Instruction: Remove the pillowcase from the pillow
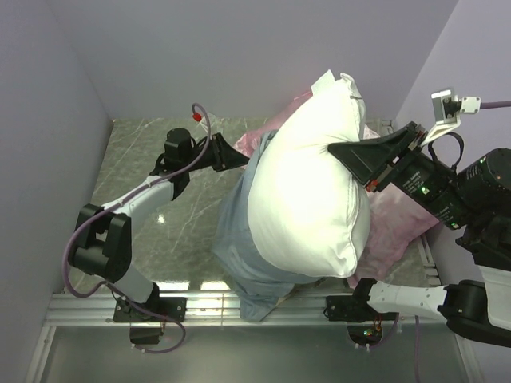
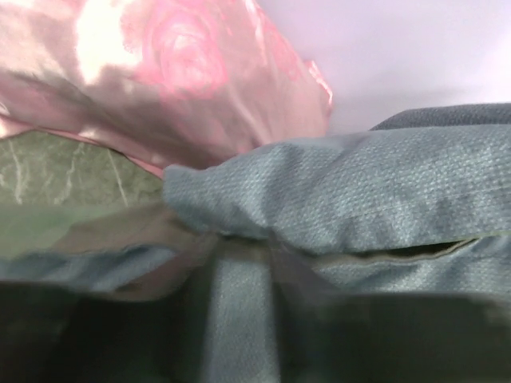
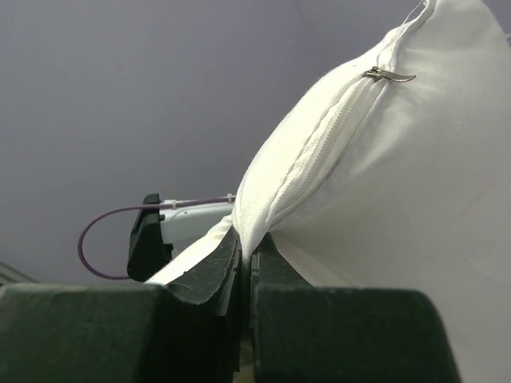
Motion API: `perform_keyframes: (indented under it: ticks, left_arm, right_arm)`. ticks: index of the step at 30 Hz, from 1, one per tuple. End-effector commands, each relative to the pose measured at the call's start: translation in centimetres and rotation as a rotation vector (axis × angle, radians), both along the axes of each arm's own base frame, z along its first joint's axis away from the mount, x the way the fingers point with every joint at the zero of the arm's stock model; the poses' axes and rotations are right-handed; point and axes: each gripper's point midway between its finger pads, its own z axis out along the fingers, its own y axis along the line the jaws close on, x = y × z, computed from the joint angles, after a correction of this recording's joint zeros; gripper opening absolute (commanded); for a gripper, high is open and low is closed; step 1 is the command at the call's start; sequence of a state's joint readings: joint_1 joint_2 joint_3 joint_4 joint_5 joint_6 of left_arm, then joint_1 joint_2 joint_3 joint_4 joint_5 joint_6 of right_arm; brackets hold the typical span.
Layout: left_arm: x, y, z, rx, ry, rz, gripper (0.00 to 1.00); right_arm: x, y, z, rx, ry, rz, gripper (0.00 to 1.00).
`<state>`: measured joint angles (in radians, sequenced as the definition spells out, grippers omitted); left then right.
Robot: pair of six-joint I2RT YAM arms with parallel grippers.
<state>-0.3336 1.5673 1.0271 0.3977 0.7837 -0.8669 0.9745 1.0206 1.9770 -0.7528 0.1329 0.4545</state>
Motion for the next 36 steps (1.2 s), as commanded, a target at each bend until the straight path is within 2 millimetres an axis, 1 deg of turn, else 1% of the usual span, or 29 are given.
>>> perform_keyframes:
  ticks: [1, 2, 3, 4, 5, 6, 8, 9, 10, 11, 12, 13, 14, 15, 16, 17, 18, 20, 22, 23, 25, 26, 27, 28, 29, 30, 31, 32, 36]
  left_arm:
    - [-0.9, -0.8, 0.7, 0.000, -0.045, -0.056, 0.26]
    - [-1.1, -0.7, -0.1, 0.020, -0.009, -0.048, 0.14]
    - [-0.7, -0.4, -0.6, 0.040, 0.003, -0.013, 0.01]
    - [-0.4, 0.0, -1.2, 0.069, 0.004, 0.015, 0.00]
    - [-0.4, 0.5, -2.2, 0.103, 0.043, 0.046, 0.01]
    - [0.6, 1.3, -2.7, 0.138, 0.046, 0.128, 0.00]
    - [1.2, 3.0, -3.3, 0.184, 0.076, 0.230, 0.00]
    - [1.4, 3.6, -3.3, 0.186, 0.081, 0.255, 0.00]
    - [1.0, 4.2, -2.7, 0.162, 0.081, 0.263, 0.00]
    - [0.8, 4.5, -2.0, 0.146, 0.067, 0.271, 0.00]
    - [0.4, 4.8, -0.8, 0.130, 0.036, 0.279, 0.00]
    - [0.2, 5.0, -0.1, 0.132, 0.012, 0.279, 0.00]
    - [-0.2, 4.9, 0.6, 0.129, -0.010, 0.263, 0.02]
    - [-0.6, 4.7, 1.9, 0.117, -0.043, 0.238, 0.09]
    - [-1.5, 4.1, 2.5, 0.104, -0.067, 0.167, 0.18]
    - [-1.8, 3.9, 2.9, 0.101, -0.076, 0.145, 0.40]
    - [-2.2, 3.7, 3.7, 0.092, -0.091, 0.121, 0.50]
    - [-3.8, 3.1, 4.3, 0.071, -0.117, 0.031, 0.66]
    - [-4.8, 3.0, 4.2, 0.076, -0.125, -0.012, 0.69]
    - [-5.7, 2.9, 4.1, 0.073, -0.125, -0.056, 0.70]
    - [-6.8, 3.2, 3.9, 0.080, -0.149, -0.072, 0.72]
    - [-7.6, 3.1, 4.1, 0.066, -0.165, -0.098, 0.74]
    - [-8.9, 3.1, 3.8, 0.049, -0.173, -0.128, 0.75]
    - [-9.5, 3.1, 4.3, 0.022, -0.172, -0.144, 0.75]
    - [-9.9, 3.1, 4.9, 0.002, -0.208, -0.154, 0.75]
    - [-11.1, 3.2, 5.0, -0.015, -0.223, -0.176, 0.75]
    - [-11.7, 3.2, 5.2, -0.034, -0.214, -0.189, 0.75]
    - [-12.7, 3.3, 5.5, -0.049, -0.244, -0.205, 0.76]
    - [-15.1, 2.7, 6.2, -0.051, -0.314, -0.251, 0.76]
  right_arm:
    - [-2.8, -3.1, 5.9, 0.206, -0.156, 0.031, 0.00]
    - [-2.8, -3.1, 5.7, 0.199, -0.153, 0.032, 0.00]
    - [-2.9, -3.4, 5.6, 0.197, -0.153, 0.026, 0.00]
    - [-2.9, -3.5, 5.3, 0.191, -0.152, 0.024, 0.00]
    - [-2.8, -3.5, 5.0, 0.184, -0.146, 0.021, 0.00]
    - [-3.1, -4.0, 4.9, 0.186, -0.148, 0.018, 0.00]
    - [-2.9, -4.3, 3.9, 0.163, -0.131, -0.002, 0.00]
    - [-3.2, -5.0, 3.7, 0.164, -0.131, -0.012, 0.00]
    - [-2.8, -4.7, 2.3, 0.130, -0.109, -0.023, 0.00]
    - [-2.8, -4.7, 1.7, 0.115, -0.105, -0.020, 0.00]
    - [-3.1, -5.1, 1.2, 0.101, -0.116, -0.018, 0.00]
    - [-3.4, -3.9, -0.3, 0.058, -0.116, 0.030, 0.00]
    - [-4.0, -3.3, -0.8, 0.038, -0.131, 0.077, 0.00]
    - [-4.7, -3.6, -0.6, 0.048, -0.173, 0.100, 0.00]
    - [-5.0, -2.4, -1.8, 0.022, -0.177, 0.152, 0.00]
    - [-5.9, -2.4, -1.9, 0.028, -0.194, 0.190, 0.00]
    - [-5.8, -2.3, -2.1, 0.026, -0.194, 0.193, 0.00]
    - [-5.6, -2.3, -2.4, 0.016, -0.191, 0.180, 0.00]
    - [-5.7, -2.3, -2.8, 0.009, -0.187, 0.184, 0.00]
    - [-5.9, -2.7, -2.6, 0.021, -0.192, 0.181, 0.00]
    - [-6.0, -2.9, -2.6, 0.024, -0.195, 0.180, 0.00]
    - [-6.1, -2.9, -2.7, 0.023, -0.194, 0.183, 0.00]
    - [-6.2, -3.0, -2.6, 0.026, -0.198, 0.186, 0.00]
    - [-6.3, -3.0, -2.7, 0.026, -0.198, 0.190, 0.00]
    - [-6.3, -2.9, -2.8, 0.024, -0.196, 0.192, 0.00]
    - [-6.3, -2.9, -2.7, 0.025, -0.198, 0.197, 0.00]
    - [-6.3, -2.8, -2.8, 0.023, -0.196, 0.196, 0.00]
    - [-6.2, -2.7, -2.9, 0.022, -0.191, 0.195, 0.00]
    - [-6.2, -2.3, -2.9, 0.026, -0.193, 0.209, 0.00]
